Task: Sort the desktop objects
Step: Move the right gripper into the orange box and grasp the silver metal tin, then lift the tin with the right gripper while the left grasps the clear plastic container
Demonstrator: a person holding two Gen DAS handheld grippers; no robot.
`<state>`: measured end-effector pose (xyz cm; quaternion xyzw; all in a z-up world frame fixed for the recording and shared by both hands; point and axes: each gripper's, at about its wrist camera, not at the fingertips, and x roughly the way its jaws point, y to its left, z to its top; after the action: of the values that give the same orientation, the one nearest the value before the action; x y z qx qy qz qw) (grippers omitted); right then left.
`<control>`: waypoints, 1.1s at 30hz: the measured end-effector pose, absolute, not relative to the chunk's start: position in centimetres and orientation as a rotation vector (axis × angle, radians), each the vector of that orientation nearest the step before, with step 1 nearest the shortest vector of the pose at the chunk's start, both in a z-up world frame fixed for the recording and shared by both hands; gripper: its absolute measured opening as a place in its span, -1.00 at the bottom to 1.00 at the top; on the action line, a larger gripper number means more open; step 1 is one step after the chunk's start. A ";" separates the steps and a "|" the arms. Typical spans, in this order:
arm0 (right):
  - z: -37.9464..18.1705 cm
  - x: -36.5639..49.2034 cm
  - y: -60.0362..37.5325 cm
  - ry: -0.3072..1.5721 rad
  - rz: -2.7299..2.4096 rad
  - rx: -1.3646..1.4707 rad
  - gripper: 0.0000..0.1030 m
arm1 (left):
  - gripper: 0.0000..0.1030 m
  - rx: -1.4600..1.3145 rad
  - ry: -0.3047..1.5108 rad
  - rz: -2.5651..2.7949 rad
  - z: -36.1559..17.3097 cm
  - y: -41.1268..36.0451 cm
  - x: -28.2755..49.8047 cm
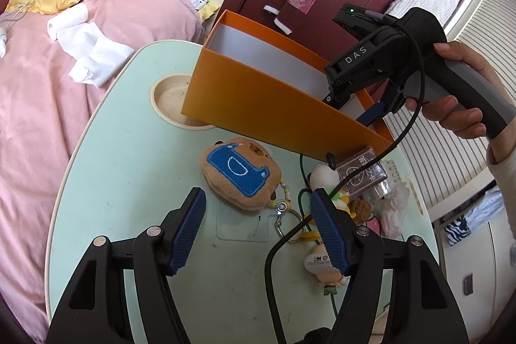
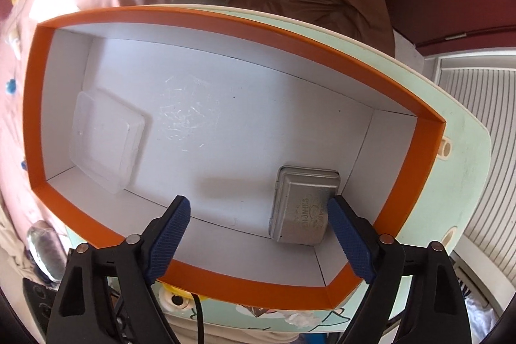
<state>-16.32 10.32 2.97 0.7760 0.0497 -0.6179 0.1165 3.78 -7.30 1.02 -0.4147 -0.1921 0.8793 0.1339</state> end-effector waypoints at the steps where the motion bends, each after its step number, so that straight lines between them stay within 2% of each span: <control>1: 2.8 -16.3 10.1 0.150 -1.802 2.279 0.66 | 0.32 -1.203 -0.556 2.548 1.0 -7.3 3.8; 5: 3.5 -16.1 8.6 0.073 -1.768 2.263 0.67 | 0.32 -1.206 -0.558 2.543 1.0 -7.3 3.8; 7: 4.0 -16.2 7.9 -0.011 -1.708 2.184 0.52 | 0.32 -1.211 -0.558 2.542 0.9 -7.4 3.7; 8: 4.4 -16.2 8.0 -0.061 -1.676 2.168 0.34 | 0.32 -1.213 -0.560 2.541 0.8 -7.4 3.7; 9: 4.6 -16.2 8.1 -0.067 -1.691 2.175 0.26 | 0.32 -1.213 -0.562 2.541 0.9 -7.5 3.7; 10: 4.8 -16.2 8.3 -0.072 -1.707 2.182 0.26 | 0.32 -1.211 -0.564 2.542 0.9 -7.5 3.7; 13: 4.6 -15.7 8.2 0.085 -1.788 2.226 0.26 | 0.32 -1.202 -0.566 2.544 1.0 -7.6 3.8; 20: 3.9 -14.9 6.7 0.030 -1.748 2.256 0.26 | 0.32 -1.220 -0.554 2.538 0.8 -7.4 3.7; 22: 2.8 -14.7 6.8 0.059 -1.730 2.295 0.16 | 0.32 -1.216 -0.556 2.542 0.8 -7.5 3.7; 24: 3.3 -14.1 6.1 0.134 -1.764 2.281 -0.13 | 0.32 -1.218 -0.559 2.544 0.7 -7.6 3.6; 25: 3.5 -13.9 5.8 0.158 -1.772 2.275 -0.14 | 0.32 -1.220 -0.561 2.543 0.7 -7.7 3.6; 33: 5.5 -12.8 7.0 0.006 -1.810 2.218 -0.16 | 0.32 -1.221 -0.540 2.549 0.8 -7.5 3.5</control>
<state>-12.83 6.97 5.46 0.7673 0.0020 -0.6261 0.1390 3.55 -7.47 0.79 -0.4206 -0.1862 0.8781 0.1316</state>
